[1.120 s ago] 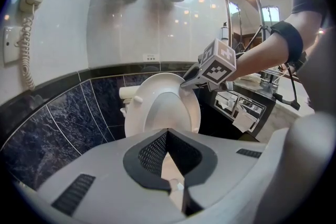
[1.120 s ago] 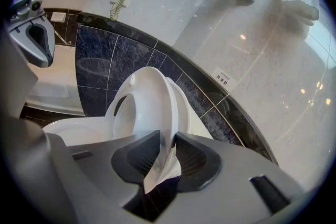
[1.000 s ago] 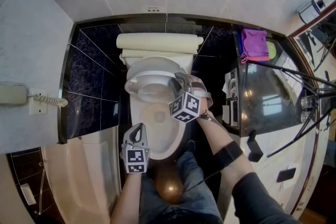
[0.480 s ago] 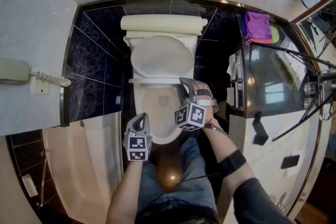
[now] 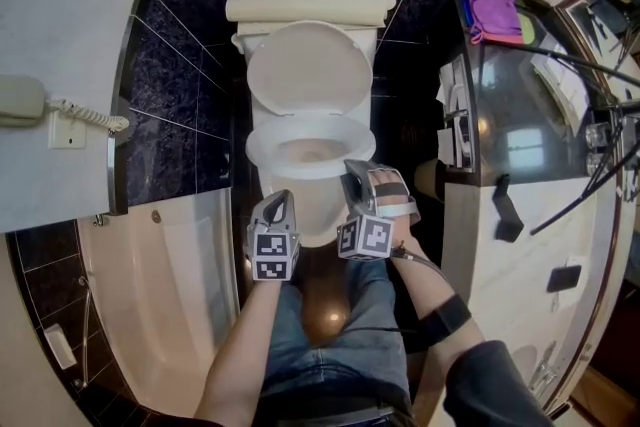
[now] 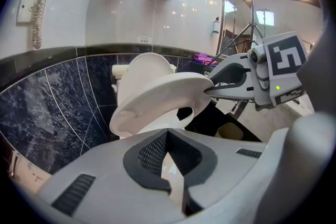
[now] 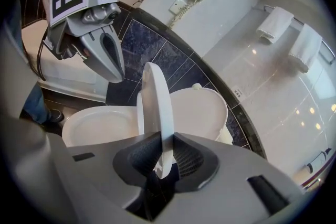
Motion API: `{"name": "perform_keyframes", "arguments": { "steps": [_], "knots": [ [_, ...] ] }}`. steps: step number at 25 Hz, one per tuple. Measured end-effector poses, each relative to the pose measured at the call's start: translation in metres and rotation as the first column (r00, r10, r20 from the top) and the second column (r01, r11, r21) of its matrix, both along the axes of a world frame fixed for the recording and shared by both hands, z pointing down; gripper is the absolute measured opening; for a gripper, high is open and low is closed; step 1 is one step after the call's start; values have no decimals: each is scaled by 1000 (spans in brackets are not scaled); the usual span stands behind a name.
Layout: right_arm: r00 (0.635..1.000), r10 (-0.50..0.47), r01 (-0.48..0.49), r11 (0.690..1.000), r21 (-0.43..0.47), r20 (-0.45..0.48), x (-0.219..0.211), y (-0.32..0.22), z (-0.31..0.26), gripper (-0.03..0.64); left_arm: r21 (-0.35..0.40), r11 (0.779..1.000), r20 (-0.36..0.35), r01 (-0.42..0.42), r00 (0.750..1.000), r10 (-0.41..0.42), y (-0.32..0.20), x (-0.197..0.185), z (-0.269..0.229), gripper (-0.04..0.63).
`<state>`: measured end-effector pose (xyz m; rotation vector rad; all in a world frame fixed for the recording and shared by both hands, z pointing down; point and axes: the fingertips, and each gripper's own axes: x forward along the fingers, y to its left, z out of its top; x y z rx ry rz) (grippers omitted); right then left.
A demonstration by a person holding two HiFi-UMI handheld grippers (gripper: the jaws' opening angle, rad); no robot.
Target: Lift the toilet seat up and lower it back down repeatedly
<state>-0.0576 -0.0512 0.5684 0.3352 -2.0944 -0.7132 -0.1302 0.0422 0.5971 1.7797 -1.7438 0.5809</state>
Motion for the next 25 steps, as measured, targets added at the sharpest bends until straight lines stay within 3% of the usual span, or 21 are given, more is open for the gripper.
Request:
{"name": "perform_keyframes", "arguments": {
  "steps": [9, 25],
  "knots": [
    [996, -31, 33, 999, 19, -80, 23, 59, 37, 97, 6, 1000, -22, 9, 1000, -9, 23, 2, 20, 0],
    [986, -50, 53, 998, 15, -158, 63, 139, 104, 106, -55, 998, -38, 35, 999, -37, 94, 26, 107, 0]
  ]
}}
